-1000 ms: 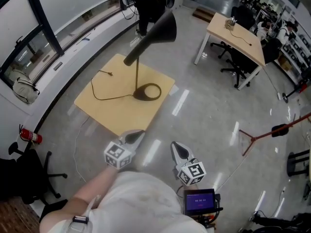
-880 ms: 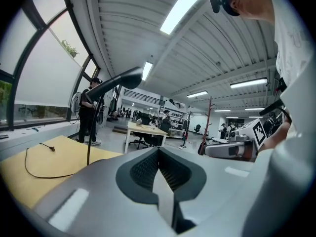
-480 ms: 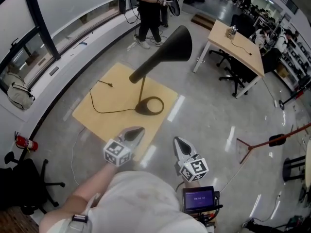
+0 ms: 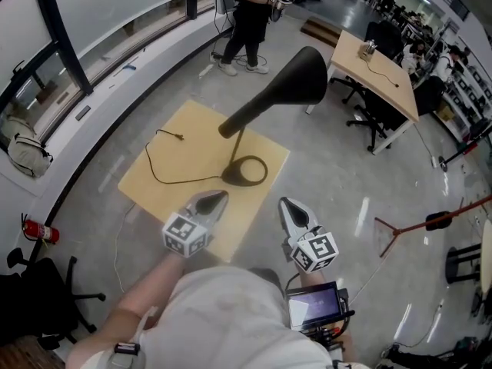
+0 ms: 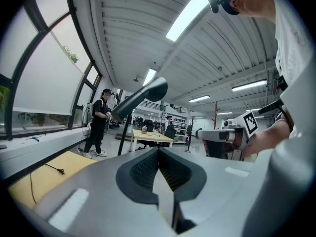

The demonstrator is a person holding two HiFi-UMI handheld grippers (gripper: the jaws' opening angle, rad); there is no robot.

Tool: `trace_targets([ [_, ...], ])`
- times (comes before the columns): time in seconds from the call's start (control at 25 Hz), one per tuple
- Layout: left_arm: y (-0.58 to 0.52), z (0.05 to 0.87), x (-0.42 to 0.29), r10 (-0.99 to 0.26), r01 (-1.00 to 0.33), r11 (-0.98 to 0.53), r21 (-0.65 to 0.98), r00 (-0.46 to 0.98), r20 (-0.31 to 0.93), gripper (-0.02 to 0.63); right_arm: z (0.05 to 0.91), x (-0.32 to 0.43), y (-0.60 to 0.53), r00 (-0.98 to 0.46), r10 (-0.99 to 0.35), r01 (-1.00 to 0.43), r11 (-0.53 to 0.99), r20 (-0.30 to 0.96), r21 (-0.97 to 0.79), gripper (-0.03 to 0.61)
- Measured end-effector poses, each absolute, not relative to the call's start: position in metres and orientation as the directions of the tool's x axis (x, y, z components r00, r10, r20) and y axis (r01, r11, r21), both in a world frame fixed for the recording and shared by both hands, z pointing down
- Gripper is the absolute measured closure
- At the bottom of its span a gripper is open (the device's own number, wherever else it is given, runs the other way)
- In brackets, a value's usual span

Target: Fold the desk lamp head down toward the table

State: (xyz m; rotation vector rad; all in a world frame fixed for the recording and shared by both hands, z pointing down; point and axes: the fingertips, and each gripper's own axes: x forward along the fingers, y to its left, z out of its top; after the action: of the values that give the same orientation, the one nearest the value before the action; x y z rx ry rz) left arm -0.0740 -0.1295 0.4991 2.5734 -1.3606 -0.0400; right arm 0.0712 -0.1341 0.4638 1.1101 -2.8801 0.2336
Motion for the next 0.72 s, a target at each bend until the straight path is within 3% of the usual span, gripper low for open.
trace_targets([
  [0.72, -0.14, 0.491, -0.081, -0.832, -0.822, -0.532, 0.202, 0.552, 0.058, 0.612, 0.423, 0.054, -0.156, -0.798, -0.596, -0.601, 0.798, 0.088, -0.038, 0.566],
])
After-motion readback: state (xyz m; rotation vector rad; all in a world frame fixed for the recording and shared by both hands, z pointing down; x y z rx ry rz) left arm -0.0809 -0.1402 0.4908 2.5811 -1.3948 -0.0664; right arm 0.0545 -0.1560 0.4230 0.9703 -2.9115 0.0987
